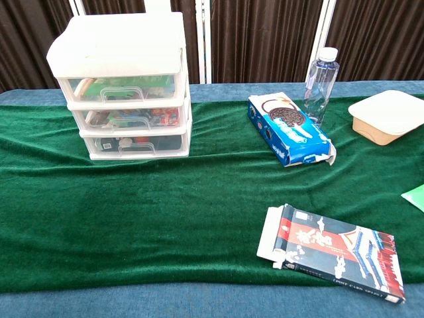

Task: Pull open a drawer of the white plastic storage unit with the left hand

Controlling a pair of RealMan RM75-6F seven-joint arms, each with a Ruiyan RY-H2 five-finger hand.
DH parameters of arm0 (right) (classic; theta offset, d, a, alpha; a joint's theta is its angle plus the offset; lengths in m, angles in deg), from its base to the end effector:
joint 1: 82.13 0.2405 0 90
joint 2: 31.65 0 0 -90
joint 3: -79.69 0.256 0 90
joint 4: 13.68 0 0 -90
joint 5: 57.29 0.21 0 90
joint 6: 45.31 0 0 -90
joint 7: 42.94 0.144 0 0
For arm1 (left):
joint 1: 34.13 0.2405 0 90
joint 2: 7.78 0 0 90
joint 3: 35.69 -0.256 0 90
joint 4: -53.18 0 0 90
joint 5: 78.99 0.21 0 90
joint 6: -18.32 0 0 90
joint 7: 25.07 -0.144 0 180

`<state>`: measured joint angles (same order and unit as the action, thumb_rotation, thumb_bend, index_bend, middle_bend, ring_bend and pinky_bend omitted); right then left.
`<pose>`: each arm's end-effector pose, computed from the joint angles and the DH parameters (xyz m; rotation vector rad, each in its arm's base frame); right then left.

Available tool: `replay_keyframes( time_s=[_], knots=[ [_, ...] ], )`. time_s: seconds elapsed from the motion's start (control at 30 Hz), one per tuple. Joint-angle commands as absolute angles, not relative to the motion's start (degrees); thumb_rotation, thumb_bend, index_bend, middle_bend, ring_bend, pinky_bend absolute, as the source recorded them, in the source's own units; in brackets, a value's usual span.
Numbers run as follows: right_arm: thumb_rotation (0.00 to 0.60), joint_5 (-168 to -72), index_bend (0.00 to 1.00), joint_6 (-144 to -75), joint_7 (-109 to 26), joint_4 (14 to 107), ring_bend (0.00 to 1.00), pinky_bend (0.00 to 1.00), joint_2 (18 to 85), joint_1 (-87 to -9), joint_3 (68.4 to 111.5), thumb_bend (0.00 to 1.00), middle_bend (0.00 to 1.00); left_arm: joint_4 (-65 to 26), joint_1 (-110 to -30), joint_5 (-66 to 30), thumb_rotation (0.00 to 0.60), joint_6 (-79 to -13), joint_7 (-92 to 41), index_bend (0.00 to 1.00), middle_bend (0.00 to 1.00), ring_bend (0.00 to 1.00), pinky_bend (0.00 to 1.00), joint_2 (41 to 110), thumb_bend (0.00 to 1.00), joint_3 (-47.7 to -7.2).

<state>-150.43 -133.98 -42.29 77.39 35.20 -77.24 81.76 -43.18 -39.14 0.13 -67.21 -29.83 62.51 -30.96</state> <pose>-0.2922 -0.1769 0.1454 1.4517 -0.8445 1.0317 -0.2992 0.1857 0.1295 -1.2464 -1.0087 -0.9364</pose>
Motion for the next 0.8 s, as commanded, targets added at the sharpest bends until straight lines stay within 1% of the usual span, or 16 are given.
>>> replay_keyframes(
  time_s=[0.03,0.27,0.5,0.7,0.73,0.8],
  knots=[
    [0.6,-150.7,0.0,-134.4,-42.1,77.4,0.0,0.0,35.1,-77.4,81.7,0.04,0.0,-43.2,-39.1,0.3,0.6,-67.4,-29.9,0.0,0.0,0.0,0.0,62.5,0.15,-31.0],
    [0.6,-151.5,0.0,-135.0,-41.9,77.7,0.0,0.0,34.9,-77.5,81.5,0.04,0.0,-43.5,-38.8,0.7,0.6,-67.6,-29.9,0.0,0.0,0.0,0.0,62.4,0.15,-31.2],
    [0.6,-151.0,0.0,-134.3,-42.3,77.7,0.0,0.0,35.1,-77.3,81.7,0.04,0.0,-43.8,-39.4,-0.2,0.6,-65.7,-29.0,0.0,0.0,0.0,0.0,62.0,0.15,-31.0],
    [0.6,-150.9,0.0,-134.3,-41.8,77.6,0.0,0.0,35.0,-77.3,81.6,0.04,0.0,-44.9,-39.3,-0.2,0.6,-65.9,-28.1,0.0,0.0,0.0,0.0,61.7,0.17,-30.7],
    [0.6,-150.9,0.0,-134.3,-41.7,77.6,0.0,0.0,34.9,-77.4,81.6,0.04,0.0,-45.2,-39.2,-0.3,0.6,-66.2,-28.0,0.0,0.02,0.01,0.04,61.8,0.18,-30.6],
    [0.6,-151.2,0.0,-134.6,-41.4,77.7,0.0,0.0,34.8,-77.5,81.5,0.04,0.0,-45.6,-38.9,-0.4,0.6,-67.3,-28.0,0.0,0.25,0.19,0.27,62.3,0.2,-30.1]
  ],
)
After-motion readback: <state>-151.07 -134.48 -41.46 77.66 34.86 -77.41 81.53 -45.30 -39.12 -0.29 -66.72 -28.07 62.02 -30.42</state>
